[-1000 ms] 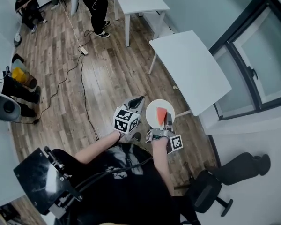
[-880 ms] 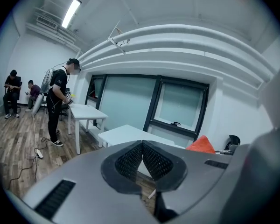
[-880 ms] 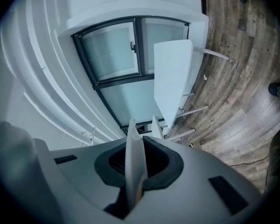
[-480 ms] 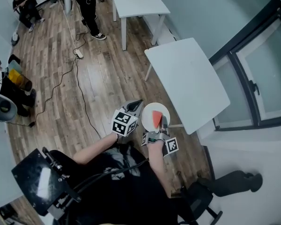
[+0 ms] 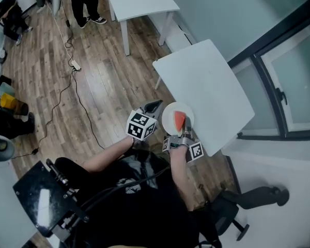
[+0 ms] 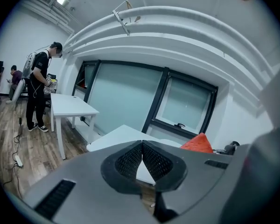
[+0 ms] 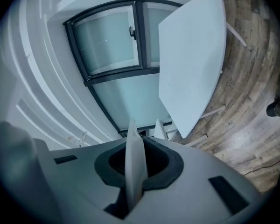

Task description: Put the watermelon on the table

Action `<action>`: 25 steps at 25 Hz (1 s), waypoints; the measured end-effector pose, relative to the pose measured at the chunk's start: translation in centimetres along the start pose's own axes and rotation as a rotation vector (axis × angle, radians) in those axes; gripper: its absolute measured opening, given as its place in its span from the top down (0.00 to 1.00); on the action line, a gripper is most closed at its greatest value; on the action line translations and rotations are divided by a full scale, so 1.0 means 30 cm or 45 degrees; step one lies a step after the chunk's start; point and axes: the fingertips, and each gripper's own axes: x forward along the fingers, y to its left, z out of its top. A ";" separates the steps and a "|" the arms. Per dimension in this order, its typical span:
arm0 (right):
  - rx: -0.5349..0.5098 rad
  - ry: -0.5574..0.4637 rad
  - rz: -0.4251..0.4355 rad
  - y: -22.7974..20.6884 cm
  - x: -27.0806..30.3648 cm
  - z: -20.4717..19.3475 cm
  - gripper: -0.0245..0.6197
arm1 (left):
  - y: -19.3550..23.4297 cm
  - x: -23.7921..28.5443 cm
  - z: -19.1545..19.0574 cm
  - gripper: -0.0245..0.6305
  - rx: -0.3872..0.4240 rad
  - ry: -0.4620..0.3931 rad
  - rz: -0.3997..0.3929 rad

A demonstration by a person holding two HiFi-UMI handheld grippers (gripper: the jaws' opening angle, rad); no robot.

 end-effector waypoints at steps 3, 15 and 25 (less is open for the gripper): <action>0.000 -0.046 -0.018 0.000 0.077 0.030 0.92 | 0.043 0.088 0.014 0.95 -0.014 0.041 -0.027; -0.016 -0.105 -0.077 -0.047 0.460 0.281 0.92 | 0.132 0.542 0.084 0.95 0.030 0.113 -0.104; -0.215 0.019 -0.086 -0.231 0.867 0.695 0.92 | 0.193 1.144 -0.013 0.95 -0.078 0.219 -0.113</action>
